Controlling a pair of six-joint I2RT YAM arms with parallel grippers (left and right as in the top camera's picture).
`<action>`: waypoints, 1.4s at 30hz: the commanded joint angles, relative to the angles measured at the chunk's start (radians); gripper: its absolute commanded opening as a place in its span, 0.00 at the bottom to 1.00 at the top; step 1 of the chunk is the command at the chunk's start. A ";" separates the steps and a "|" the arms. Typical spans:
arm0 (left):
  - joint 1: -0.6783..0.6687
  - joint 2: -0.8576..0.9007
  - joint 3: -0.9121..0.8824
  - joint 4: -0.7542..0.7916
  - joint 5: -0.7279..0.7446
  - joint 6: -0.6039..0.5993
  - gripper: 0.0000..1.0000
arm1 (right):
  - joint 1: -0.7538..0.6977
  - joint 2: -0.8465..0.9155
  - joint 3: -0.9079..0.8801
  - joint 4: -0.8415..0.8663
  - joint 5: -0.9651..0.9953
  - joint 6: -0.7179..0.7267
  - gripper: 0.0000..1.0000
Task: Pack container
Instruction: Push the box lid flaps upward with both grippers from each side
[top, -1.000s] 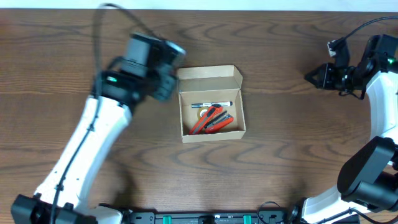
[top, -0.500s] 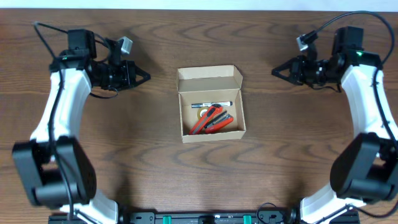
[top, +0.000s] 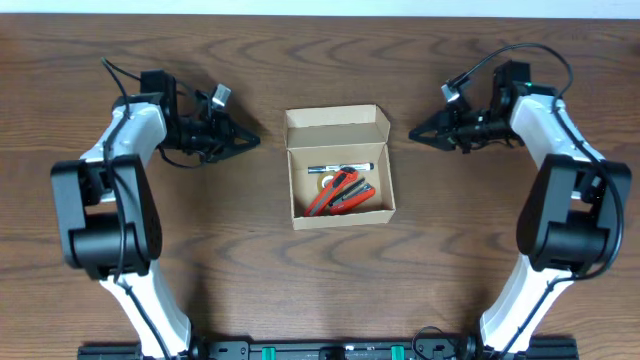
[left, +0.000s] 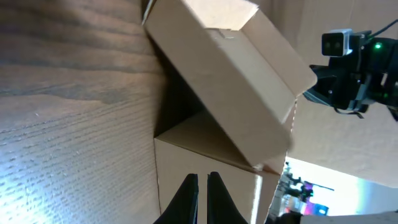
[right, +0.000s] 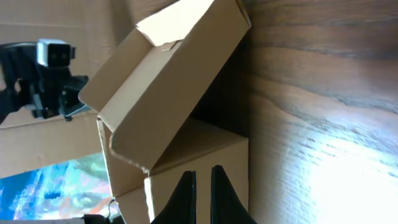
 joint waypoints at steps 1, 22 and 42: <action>0.001 0.043 0.006 0.010 0.059 -0.002 0.06 | 0.022 0.041 0.012 0.023 -0.076 0.010 0.01; -0.019 0.143 0.006 0.106 0.106 -0.031 0.06 | 0.040 0.160 0.012 0.114 -0.152 0.033 0.01; -0.107 0.184 0.006 0.403 0.145 -0.318 0.06 | 0.081 0.194 0.012 0.228 -0.172 0.126 0.01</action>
